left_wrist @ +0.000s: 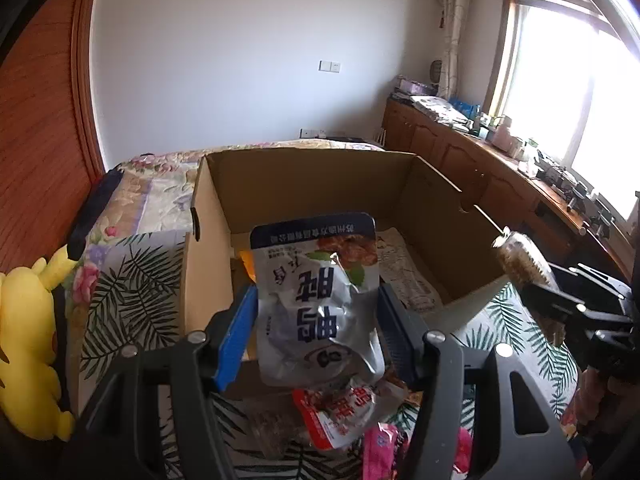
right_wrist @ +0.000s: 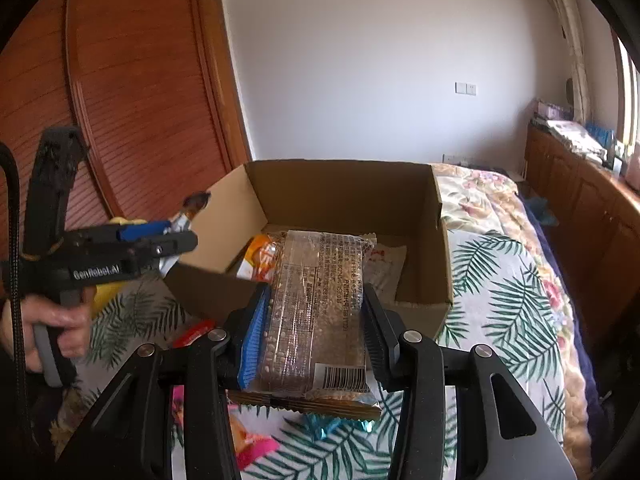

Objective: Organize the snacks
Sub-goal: 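Carry the white packet and the cracker bar over the cardboard box, then open the left tool to drop the white packet while the right tool releases the bar into the box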

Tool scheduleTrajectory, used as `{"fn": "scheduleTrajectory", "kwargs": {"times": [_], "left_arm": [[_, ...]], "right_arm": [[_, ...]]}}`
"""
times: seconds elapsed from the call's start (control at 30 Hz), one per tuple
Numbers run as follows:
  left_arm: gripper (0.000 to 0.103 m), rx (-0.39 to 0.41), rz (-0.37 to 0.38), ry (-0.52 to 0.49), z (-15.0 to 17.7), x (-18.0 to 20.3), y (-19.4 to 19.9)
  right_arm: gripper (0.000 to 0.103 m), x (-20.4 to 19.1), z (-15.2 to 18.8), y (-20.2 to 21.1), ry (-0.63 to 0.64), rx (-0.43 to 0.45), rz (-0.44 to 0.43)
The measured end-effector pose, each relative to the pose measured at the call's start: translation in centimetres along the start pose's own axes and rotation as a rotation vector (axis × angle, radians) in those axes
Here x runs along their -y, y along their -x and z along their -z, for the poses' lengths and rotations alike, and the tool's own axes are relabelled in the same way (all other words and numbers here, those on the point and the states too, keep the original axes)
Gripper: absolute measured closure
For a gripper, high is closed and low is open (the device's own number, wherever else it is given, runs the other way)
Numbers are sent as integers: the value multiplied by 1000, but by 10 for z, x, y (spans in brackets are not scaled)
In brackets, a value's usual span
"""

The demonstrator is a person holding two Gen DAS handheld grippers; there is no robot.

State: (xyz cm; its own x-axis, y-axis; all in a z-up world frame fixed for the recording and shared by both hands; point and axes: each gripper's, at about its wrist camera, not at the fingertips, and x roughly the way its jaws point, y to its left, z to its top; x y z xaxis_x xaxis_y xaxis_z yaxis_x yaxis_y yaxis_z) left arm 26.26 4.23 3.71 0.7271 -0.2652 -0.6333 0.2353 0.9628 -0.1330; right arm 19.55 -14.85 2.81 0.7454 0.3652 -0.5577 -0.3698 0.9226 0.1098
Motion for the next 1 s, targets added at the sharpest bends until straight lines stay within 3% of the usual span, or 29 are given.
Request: {"fn": "scheduleTrajectory", "kwargs": {"times": [0.43, 0.77, 0.87, 1.0], "left_arm": [[43, -58, -32, 27, 2, -5, -28], [42, -64, -49, 23, 0, -5, -32], [34, -61, -48, 14, 1, -4, -32], [33, -46, -57, 20, 2, -6, -31]], "right_arm": [[59, 2, -37, -43, -13, -50, 15], [59, 7, -46, -92, -31, -123, 86], [58, 10, -46, -103, -40, -146, 124], [57, 14, -39, -111, -87, -161, 132]]}}
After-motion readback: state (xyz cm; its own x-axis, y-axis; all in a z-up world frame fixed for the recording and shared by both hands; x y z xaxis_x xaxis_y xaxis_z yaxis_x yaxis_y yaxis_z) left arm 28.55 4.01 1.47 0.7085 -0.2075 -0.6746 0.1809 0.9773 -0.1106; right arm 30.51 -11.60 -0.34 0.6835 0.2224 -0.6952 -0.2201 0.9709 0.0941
